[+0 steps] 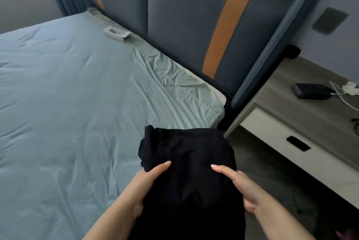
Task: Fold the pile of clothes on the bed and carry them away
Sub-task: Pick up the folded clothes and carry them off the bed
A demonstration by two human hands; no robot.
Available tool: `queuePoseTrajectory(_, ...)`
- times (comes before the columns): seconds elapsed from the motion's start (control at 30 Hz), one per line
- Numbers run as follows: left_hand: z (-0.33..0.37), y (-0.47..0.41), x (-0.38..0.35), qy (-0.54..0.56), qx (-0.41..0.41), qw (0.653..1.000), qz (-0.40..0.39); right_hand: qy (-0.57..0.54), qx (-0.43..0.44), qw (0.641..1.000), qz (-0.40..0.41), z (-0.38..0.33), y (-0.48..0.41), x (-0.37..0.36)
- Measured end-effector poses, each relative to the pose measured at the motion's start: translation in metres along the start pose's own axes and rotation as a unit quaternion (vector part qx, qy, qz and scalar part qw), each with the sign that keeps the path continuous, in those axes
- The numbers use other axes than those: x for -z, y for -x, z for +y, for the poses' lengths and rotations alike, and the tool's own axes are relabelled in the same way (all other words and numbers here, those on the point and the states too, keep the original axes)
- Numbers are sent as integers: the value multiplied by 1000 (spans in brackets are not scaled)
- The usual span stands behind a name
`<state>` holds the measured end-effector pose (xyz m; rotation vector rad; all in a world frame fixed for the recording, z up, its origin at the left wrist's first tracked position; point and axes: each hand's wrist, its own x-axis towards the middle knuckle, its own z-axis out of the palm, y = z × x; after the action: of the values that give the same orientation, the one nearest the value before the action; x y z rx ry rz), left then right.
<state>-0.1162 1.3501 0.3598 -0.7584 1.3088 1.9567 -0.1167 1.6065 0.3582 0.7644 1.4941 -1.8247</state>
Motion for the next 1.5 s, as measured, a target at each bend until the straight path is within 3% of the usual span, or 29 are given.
queuePoseTrajectory(0.37, 59, -77, 31, 103, -35, 992, 66, 66, -55, 992, -96, -101, -132, -32)
queuePoseTrajectory(0.53, 71, -114, 23, 159, -54, 977, 130, 158, -86, 978, -107, -142, -199, -33)
queuePoseTrajectory(0.83, 64, -198, 1, 221, -98, 930, 276, 282, -122, 931, -199, -196, -312, -37)
queuePoseTrajectory(1.1, 34, -290, 29, 202, -178, 912, 310, 264, -92, 928, -246, -179, -431, -7)
queuePoseTrajectory(1.2, 8, -358, 58, 200, -153, 915, 316, 301, -96, 922, -222, -142, -501, -2)
queuePoseTrajectory(1.33, -36, -440, 85, 210, -96, 896, 380, 315, -82, 930, -172, -91, -568, 6)
queuePoseTrajectory(1.43, -53, -448, 93, 241, -63, 884, 395, 306, -63, 938, -150, -77, -582, 19)
queuePoseTrajectory(1.5, -61, -434, 87, 241, -48, 898, 364, 298, -57, 941, -152, -74, -571, 29)
